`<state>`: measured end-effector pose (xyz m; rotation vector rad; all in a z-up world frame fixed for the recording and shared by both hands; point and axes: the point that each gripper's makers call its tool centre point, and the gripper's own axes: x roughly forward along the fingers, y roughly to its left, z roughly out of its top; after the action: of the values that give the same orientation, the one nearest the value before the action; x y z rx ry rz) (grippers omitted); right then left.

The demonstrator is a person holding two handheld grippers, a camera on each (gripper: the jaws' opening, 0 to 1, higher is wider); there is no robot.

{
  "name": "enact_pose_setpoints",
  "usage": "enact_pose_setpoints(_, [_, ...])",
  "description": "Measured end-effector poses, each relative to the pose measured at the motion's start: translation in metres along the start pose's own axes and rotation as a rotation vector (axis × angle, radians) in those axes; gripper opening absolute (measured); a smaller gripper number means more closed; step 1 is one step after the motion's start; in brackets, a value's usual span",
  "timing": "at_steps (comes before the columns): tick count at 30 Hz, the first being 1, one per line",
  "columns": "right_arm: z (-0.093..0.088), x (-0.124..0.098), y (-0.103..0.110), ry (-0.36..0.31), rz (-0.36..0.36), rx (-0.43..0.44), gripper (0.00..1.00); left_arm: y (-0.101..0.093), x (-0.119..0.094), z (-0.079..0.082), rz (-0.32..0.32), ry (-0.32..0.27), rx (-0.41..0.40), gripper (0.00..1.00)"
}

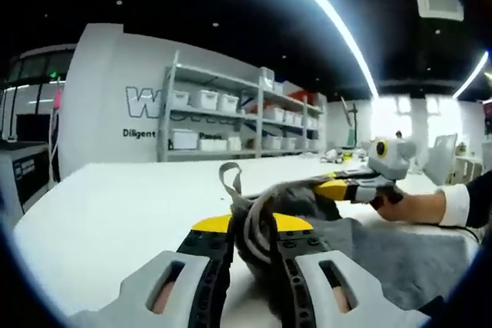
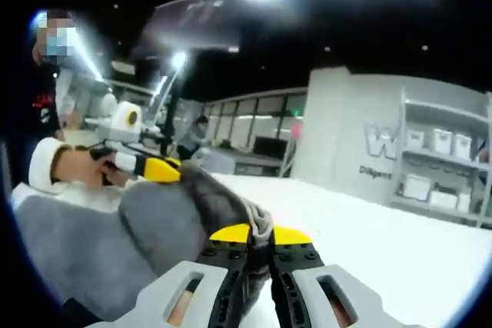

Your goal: Open the folded towel by lifting each exposed corner and separating the folded layers until the towel lies flat within the target outline without major curled edges

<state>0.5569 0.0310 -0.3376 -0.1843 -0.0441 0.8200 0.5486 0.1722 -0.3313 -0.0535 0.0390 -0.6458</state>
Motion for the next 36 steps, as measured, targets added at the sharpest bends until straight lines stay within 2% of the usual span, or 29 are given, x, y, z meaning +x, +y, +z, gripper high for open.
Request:
enact_pose_setpoints(4, [-0.009, 0.005, -0.004, 0.043, -0.024, 0.004, 0.02, 0.008, -0.001, -0.003, 0.027, 0.021, 0.021, 0.18])
enact_pose_setpoints(7, [-0.016, 0.008, -0.006, 0.073, -0.032, -0.008, 0.02, 0.010, -0.003, -0.001, 0.034, 0.014, 0.013, 0.18])
enact_pose_setpoints(12, [-0.024, 0.012, -0.011, 0.105, -0.063, -0.088, 0.05, 0.009, -0.006, 0.001, 0.038, 0.019, 0.026, 0.17])
enact_pose_setpoints(14, [-0.025, 0.012, -0.013, 0.104, -0.072, -0.117, 0.06, 0.010, -0.007, 0.001, 0.036, 0.018, 0.002, 0.17])
enact_pose_setpoints(17, [-0.025, 0.011, -0.021, 0.111, -0.118, -0.184, 0.12, 0.014, -0.009, -0.003, 0.047, 0.038, -0.006, 0.18])
enact_pose_setpoints(19, [-0.026, 0.008, -0.026, 0.124, -0.141, -0.233, 0.13, 0.017, -0.011, -0.005, 0.051, 0.046, -0.008, 0.19])
enact_pose_setpoints(22, [-0.021, 0.004, -0.029, 0.103, -0.154, -0.242, 0.12, 0.022, -0.012, -0.009, 0.058, 0.063, -0.040, 0.23])
enact_pose_setpoints(25, [-0.014, 0.002, -0.026, 0.074, -0.144, -0.232, 0.10, 0.021, -0.011, -0.014, 0.050, 0.078, -0.057, 0.25])
enact_pose_setpoints(28, [-0.010, 0.000, -0.017, 0.059, -0.114, -0.231, 0.00, 0.015, -0.008, -0.022, 0.026, 0.117, -0.061, 0.29])
enact_pose_setpoints(33, [-0.007, -0.001, -0.009, 0.063, -0.111, -0.273, 0.00, 0.012, -0.006, -0.029, 0.021, 0.145, -0.030, 0.34])
enact_pose_setpoints(36, [-0.004, 0.001, 0.005, 0.055, -0.049, -0.248, 0.00, 0.007, -0.005, -0.034, 0.001, 0.165, -0.049, 0.35])
